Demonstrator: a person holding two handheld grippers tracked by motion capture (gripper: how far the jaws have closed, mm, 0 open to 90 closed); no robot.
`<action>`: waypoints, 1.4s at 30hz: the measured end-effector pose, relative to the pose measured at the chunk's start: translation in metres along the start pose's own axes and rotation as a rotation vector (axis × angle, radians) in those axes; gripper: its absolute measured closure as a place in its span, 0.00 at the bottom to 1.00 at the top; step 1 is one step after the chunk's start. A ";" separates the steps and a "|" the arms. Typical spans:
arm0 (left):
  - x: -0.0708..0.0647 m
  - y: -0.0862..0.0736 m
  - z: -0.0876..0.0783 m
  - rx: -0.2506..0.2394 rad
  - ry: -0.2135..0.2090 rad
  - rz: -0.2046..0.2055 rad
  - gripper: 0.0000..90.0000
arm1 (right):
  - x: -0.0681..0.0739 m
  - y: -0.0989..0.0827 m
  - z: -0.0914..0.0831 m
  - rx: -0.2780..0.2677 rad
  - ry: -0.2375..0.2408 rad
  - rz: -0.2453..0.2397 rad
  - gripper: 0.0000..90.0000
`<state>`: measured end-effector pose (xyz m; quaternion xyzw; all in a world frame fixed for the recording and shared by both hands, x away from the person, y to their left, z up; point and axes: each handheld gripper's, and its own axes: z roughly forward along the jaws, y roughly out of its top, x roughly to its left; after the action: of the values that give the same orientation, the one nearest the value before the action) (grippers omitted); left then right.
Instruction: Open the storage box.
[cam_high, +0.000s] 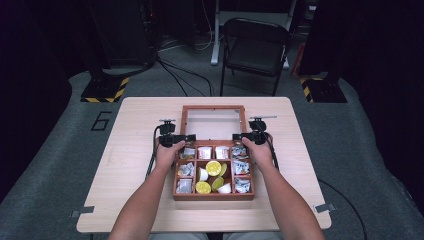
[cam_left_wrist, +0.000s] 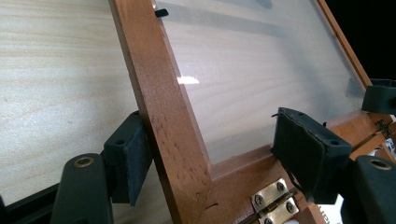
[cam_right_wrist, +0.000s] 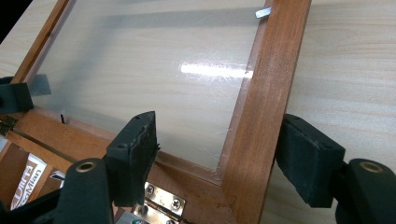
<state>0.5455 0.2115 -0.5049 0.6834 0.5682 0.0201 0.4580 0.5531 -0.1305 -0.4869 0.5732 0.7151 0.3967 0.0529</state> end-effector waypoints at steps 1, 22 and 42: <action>0.000 0.000 0.000 0.004 -0.001 -0.004 0.33 | 0.000 0.000 0.000 0.002 0.001 0.002 0.35; 0.003 -0.001 0.002 0.014 -0.007 -0.068 0.33 | -0.003 -0.001 0.001 0.024 -0.001 0.031 0.34; 0.004 -0.001 0.002 0.033 0.005 -0.084 0.32 | -0.003 -0.002 0.003 0.037 0.005 0.060 0.34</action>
<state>0.5471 0.2128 -0.5087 0.6662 0.5979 -0.0070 0.4458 0.5543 -0.1321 -0.4909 0.5943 0.7047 0.3864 0.0286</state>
